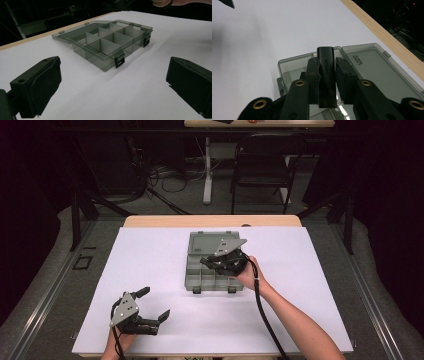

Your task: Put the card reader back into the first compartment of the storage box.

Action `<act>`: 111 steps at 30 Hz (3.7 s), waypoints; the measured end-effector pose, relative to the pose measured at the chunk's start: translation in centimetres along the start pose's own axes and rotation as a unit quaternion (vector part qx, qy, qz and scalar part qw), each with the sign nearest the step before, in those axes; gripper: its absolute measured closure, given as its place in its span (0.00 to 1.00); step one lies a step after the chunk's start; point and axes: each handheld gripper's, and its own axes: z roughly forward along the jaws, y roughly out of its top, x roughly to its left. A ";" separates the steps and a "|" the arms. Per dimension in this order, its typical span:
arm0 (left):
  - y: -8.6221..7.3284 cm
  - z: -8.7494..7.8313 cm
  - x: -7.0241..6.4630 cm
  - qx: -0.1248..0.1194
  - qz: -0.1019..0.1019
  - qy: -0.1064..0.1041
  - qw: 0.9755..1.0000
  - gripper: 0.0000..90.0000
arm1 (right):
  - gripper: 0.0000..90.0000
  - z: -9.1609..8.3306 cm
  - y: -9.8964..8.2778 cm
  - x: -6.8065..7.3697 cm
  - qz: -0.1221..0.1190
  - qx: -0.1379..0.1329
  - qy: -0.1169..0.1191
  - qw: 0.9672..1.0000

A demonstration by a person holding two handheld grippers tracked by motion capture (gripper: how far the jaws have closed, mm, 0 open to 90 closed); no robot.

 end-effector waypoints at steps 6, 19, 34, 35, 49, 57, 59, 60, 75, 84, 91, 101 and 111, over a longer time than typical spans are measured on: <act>0.0 0.1 -0.1 0.001 0.001 -0.002 1.000 0.00 | 0.82 0.6 0.3 -0.2 0.006 0.000 -0.002 1.000; 0.0 0.0 0.0 0.000 0.000 0.000 1.000 0.00 | 0.82 2.0 0.7 -0.8 0.014 0.016 -0.008 1.000; 0.0 -0.1 0.0 -0.001 0.001 0.001 1.000 0.00 | 0.82 3.9 1.7 -1.1 0.042 0.042 -0.029 0.998; 0.0 -0.1 0.0 -0.002 0.002 0.002 1.000 0.00 | 0.82 4.0 1.8 -1.1 0.043 0.046 -0.029 0.998; 0.0 -0.1 0.0 -0.003 0.003 0.001 1.000 0.00 | 0.82 6.0 2.7 -0.8 0.076 0.087 -0.047 0.992; 0.1 0.0 0.0 -0.004 0.004 0.000 1.000 0.00 | 0.82 6.6 2.9 -1.0 0.102 0.099 -0.060 0.988; 0.1 0.0 0.0 -0.003 0.003 0.000 1.000 0.00 | 0.82 6.7 3.0 -1.0 0.103 0.103 -0.062 0.987; 0.1 -0.1 0.0 -0.003 0.003 0.001 1.000 0.00 | 0.82 6.9 3.1 -1.0 0.111 0.108 -0.062 0.986; 0.1 0.0 -0.1 -0.002 0.004 0.000 1.000 0.00 | 0.93 8.6 3.9 -0.8 0.120 0.131 -0.071 0.982; 0.1 0.0 0.0 -0.002 0.004 0.001 1.000 0.00 | 0.85 7.9 3.6 -1.0 0.128 0.125 -0.056 0.982; 0.1 0.0 -0.1 -0.002 0.005 0.004 1.000 0.00 | 0.70 6.5 3.2 -0.7 0.129 0.119 -0.029 0.984; 0.1 0.1 0.0 0.002 -0.001 0.008 1.000 0.00 | 0.32 3.6 2.2 -0.6 0.126 0.120 0.000 0.985; 0.1 -0.2 0.0 -0.002 0.000 0.006 1.000 0.00 | 0.08 -0.3 0.4 0.2 0.127 0.123 0.013 0.984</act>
